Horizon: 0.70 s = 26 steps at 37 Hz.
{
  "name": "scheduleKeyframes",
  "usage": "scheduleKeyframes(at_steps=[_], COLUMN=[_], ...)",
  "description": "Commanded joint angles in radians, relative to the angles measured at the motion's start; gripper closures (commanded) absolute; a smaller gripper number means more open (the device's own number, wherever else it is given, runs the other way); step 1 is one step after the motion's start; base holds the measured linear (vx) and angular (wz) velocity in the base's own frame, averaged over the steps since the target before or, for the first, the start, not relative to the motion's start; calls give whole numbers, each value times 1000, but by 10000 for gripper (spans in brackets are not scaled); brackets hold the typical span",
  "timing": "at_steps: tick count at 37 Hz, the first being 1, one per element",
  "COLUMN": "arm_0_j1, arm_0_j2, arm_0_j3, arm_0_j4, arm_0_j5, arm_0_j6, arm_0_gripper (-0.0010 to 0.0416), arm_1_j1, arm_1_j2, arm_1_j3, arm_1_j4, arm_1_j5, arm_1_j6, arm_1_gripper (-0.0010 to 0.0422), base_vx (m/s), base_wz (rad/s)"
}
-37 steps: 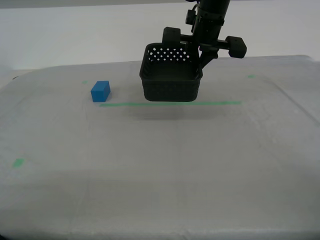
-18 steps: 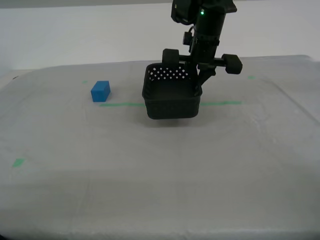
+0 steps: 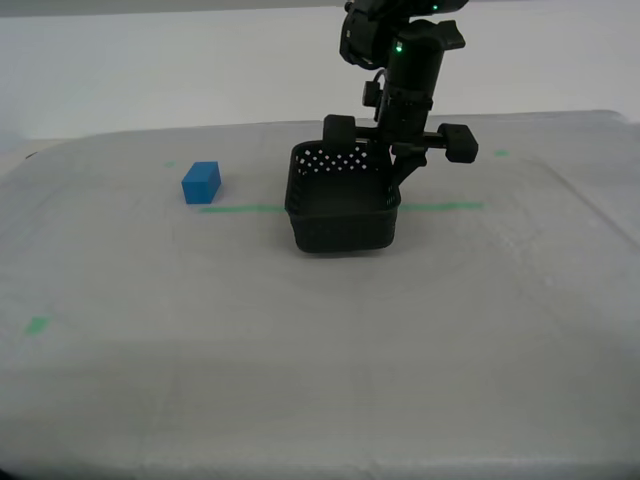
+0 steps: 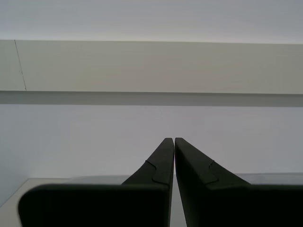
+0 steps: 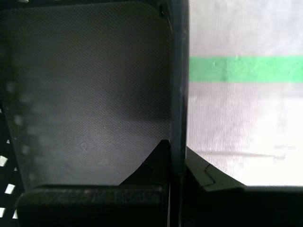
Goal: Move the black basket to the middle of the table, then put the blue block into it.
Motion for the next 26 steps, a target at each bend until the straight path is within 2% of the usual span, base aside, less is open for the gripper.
scheduleKeyframes(at_steps=[1,6,18,26], arm_0_j1=[-1,-5,-16,-18], arm_0_j2=[4,4,4,3], arm_0_j3=[1,1,-73,-132], arm_0_j4=[26,37,89,153], arm_0_j5=[2,21,19,1], arm_0_j6=[-7,-3,0,18], arm_0_gripper=[406,406,406,406], arm_1_j1=[0,0,0,0], arm_1_j2=[0,0,0,0], arm_1_j3=[1,1,1,1], arm_1_j4=[6,6,6,6], arm_1_j5=[-1,-1,-1,-1], arm_1_j6=[2,2,2,2], arm_1_gripper=[412,412,412,412], base_vx=[0,0,0,0], base_wz=[0,0,0,0])
